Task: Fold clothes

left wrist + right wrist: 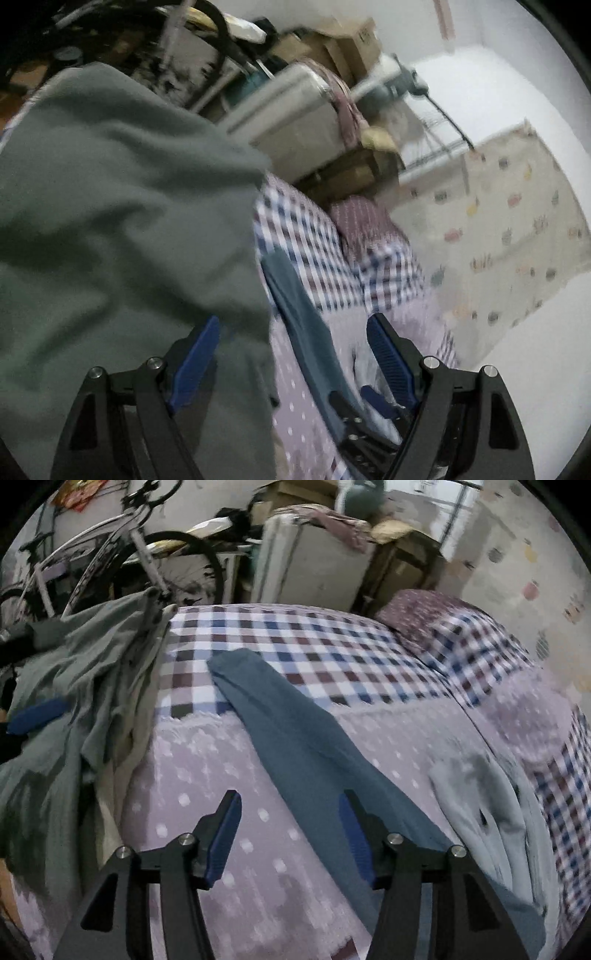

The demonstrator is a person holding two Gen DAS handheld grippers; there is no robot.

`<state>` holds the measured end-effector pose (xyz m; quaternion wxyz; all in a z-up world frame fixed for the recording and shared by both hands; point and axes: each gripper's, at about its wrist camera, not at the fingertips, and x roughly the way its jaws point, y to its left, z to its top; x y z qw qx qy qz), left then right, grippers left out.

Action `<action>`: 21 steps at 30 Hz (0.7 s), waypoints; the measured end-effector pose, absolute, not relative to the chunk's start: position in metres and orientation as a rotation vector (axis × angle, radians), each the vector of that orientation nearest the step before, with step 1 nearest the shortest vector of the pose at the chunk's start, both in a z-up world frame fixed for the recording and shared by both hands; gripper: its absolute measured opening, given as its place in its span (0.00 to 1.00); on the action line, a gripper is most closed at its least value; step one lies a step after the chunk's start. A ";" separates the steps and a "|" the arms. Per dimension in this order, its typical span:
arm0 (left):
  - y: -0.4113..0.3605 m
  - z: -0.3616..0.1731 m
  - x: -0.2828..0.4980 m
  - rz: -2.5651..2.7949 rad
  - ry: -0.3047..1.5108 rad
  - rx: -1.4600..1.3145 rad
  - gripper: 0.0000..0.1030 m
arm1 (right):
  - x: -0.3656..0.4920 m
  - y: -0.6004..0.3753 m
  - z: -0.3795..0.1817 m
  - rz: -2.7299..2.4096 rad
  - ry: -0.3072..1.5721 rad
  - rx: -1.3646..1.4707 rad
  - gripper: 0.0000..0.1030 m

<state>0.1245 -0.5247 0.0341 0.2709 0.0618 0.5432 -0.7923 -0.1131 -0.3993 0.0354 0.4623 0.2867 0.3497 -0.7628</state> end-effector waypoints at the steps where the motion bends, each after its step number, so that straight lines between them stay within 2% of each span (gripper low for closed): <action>1: -0.528 0.034 0.132 -2.116 1.465 0.135 0.83 | -0.111 -0.408 0.034 -1.863 0.870 0.697 0.57; 7: -0.553 0.028 0.164 -2.027 1.487 0.018 0.83 | -0.101 -0.457 0.026 -1.816 0.920 0.655 0.56; 21: -0.590 0.008 0.189 -1.969 1.579 -0.033 0.83 | -0.097 -0.557 0.000 -1.805 0.920 0.678 0.49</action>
